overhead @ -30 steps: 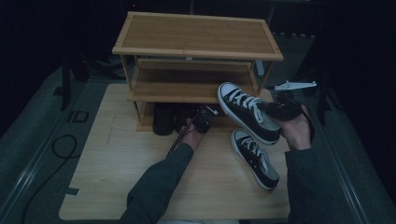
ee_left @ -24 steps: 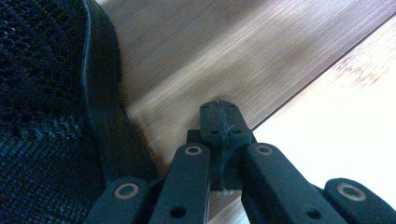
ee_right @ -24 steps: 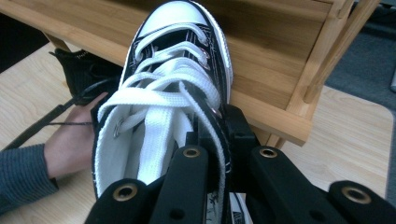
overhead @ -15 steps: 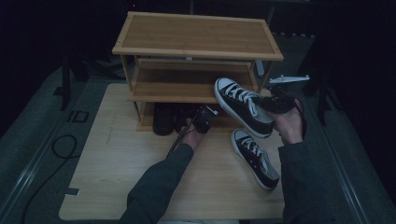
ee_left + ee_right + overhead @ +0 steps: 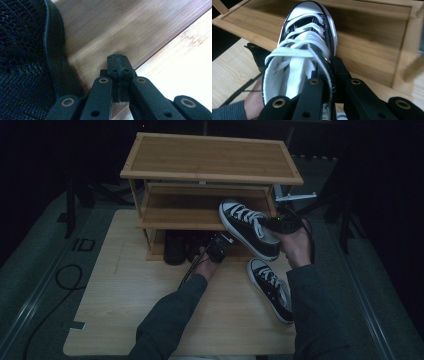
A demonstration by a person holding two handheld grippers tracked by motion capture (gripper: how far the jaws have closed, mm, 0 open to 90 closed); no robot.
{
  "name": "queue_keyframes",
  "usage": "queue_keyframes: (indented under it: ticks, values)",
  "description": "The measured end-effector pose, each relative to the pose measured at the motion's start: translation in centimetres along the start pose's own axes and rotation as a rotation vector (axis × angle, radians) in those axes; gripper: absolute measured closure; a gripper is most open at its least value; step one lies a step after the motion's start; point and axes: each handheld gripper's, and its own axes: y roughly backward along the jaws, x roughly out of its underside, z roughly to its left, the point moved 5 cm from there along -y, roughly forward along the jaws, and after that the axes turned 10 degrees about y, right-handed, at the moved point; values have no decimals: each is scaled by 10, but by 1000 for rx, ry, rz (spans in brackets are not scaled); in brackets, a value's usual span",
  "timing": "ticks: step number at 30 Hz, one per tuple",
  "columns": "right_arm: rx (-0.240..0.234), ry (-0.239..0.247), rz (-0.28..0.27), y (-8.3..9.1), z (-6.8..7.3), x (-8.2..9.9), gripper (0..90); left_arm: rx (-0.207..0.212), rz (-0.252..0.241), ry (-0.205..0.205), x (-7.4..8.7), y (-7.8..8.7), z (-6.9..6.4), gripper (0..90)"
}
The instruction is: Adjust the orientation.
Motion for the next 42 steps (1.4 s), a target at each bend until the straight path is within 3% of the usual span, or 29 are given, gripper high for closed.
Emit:
queue_keyframes:
  ticks: [4, 6, 8, 15, 18, 21, 25, 30, 35, 42]
  values:
    - [-9, -11, 8, -14, 10, -12, 880, -1, -3, 3, 0, 0, 0, 900]
    - [-13, -14, 9, -16, 11, -14, 880, -4, 17, -21, 1, 1, 2, 900]
    - [-16, -30, 4, -21, 14, -18, 880, 1, 7, -11, 0, 1, 1, 900]
    - [-13, -65, -9, -29, 16, -25, 878, 1, 8, -10, 0, 1, 1, 900]
    - [-14, -71, 14, -36, 15, -22, 872, -6, 1, -6, 0, 0, 1, 900]
    - [-33, -101, 1, -35, 12, -22, 867, -2, -8, 3, 0, -1, 0, 900]
    - [-40, -102, 1, -35, 12, -22, 854, -4, -8, 6, 0, 0, 0, 900]
    - [-13, -107, -7, -36, 13, -23, 876, -8, 11, -12, 0, 1, 1, 900]
    - [-8, -122, -11, -39, 12, -25, 874, -6, 2, -4, 0, 0, 1, 900]
    - [-51, -131, -20, -36, 11, -25, 770, -6, 4, -3, 1, 1, 1, 900]
